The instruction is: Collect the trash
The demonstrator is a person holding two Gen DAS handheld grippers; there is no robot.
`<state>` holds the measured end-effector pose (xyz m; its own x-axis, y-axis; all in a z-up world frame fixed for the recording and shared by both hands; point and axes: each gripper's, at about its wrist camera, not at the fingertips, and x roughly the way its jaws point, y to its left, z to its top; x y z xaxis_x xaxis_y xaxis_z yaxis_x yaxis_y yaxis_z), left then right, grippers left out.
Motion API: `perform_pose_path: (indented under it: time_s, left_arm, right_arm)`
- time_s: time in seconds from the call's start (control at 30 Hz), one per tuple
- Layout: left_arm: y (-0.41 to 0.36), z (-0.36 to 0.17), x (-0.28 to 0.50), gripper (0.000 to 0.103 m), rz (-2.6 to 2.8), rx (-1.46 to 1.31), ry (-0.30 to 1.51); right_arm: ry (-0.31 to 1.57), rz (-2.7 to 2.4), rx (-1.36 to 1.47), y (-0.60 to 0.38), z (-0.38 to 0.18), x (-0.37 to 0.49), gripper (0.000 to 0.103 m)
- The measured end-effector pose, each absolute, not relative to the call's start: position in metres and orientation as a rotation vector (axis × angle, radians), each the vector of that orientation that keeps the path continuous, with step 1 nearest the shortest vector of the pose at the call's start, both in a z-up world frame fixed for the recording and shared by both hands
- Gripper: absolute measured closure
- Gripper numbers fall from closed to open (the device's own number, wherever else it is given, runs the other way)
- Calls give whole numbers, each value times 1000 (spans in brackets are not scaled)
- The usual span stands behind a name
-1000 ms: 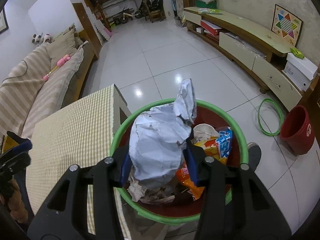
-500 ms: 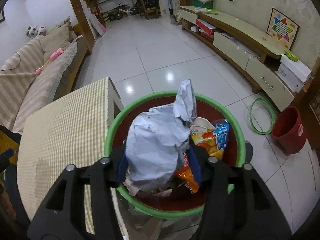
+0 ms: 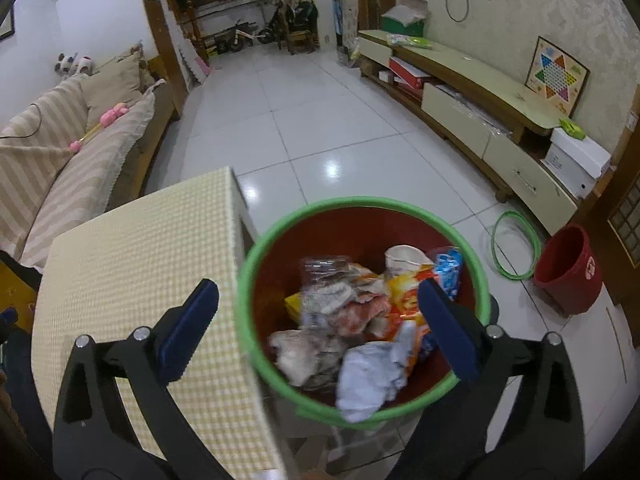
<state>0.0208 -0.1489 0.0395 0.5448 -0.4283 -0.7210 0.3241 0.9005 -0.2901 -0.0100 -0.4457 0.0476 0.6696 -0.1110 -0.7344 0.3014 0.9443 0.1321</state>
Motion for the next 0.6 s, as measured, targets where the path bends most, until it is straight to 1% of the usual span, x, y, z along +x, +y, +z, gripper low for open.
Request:
perform_pose_path:
  time_s: [0.3, 0.6]
  left_arm:
    - [-105, 52, 11, 8, -321, -105, 822]
    - [-64, 55, 0, 8, -206, -72, 808]
  right_arm:
    - [771, -126, 214, -369, 65, -7, 5]
    - [761, -26, 191, -294, 70, 0, 5]
